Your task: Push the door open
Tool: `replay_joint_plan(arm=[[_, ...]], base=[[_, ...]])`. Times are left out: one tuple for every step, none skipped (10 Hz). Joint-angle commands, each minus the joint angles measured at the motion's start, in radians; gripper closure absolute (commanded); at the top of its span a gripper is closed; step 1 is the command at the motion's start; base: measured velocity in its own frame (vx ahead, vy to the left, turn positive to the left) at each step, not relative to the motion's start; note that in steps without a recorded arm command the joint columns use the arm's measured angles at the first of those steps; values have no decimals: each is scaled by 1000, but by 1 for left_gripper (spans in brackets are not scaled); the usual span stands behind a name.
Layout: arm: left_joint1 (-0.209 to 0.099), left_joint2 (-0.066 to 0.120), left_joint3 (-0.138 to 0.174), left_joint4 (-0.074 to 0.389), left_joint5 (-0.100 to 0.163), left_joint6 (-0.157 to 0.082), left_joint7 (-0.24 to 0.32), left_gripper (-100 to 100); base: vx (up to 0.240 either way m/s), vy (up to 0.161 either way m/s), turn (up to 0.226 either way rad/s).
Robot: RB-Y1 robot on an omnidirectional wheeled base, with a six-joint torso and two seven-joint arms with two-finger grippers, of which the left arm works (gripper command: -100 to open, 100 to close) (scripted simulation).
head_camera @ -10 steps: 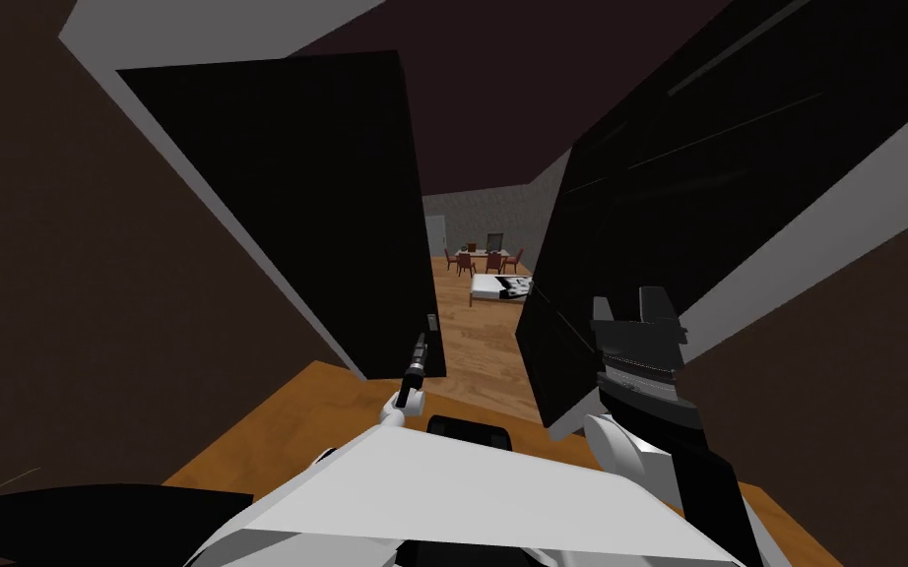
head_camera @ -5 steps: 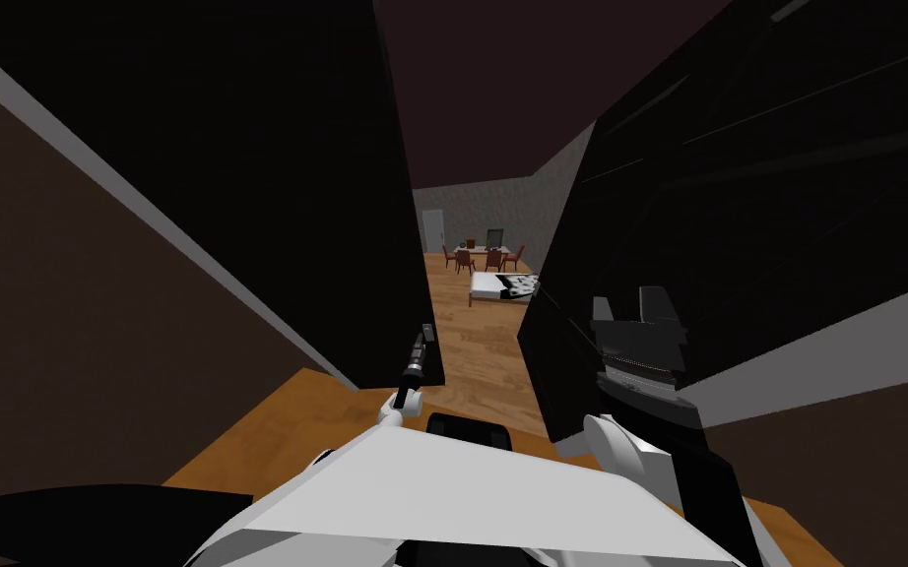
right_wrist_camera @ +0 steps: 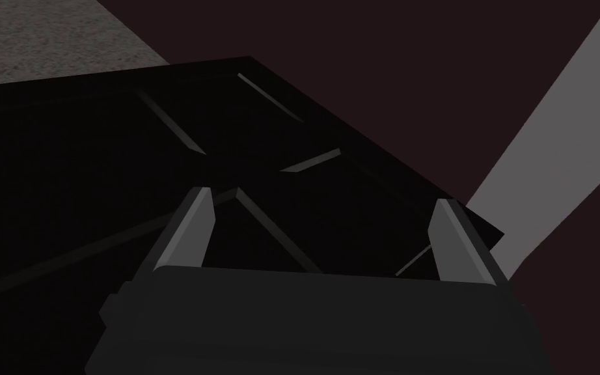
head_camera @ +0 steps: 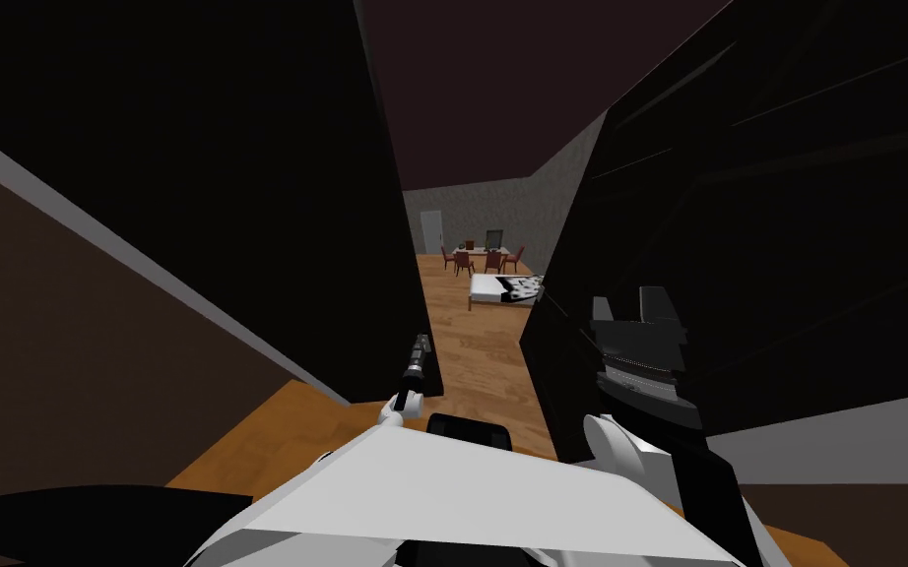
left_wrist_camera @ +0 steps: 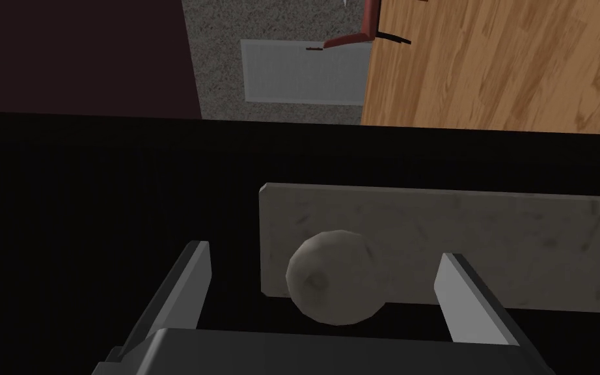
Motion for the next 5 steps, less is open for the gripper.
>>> replay_joint_plan(arm=[[-1,1,0,1,0,1,0,100],[-1,1,0,1,0,1,0,100],[-1,1,0,1,0,1,0,100],[-1,1,0,1,0,1,0,100],[-1,1,0,1,0,1,0,100]], base=[[-16,-7,-4],[-25,-5,-7],[-16,-1,-3],[-12,-2,1],[-9,-2,2]])
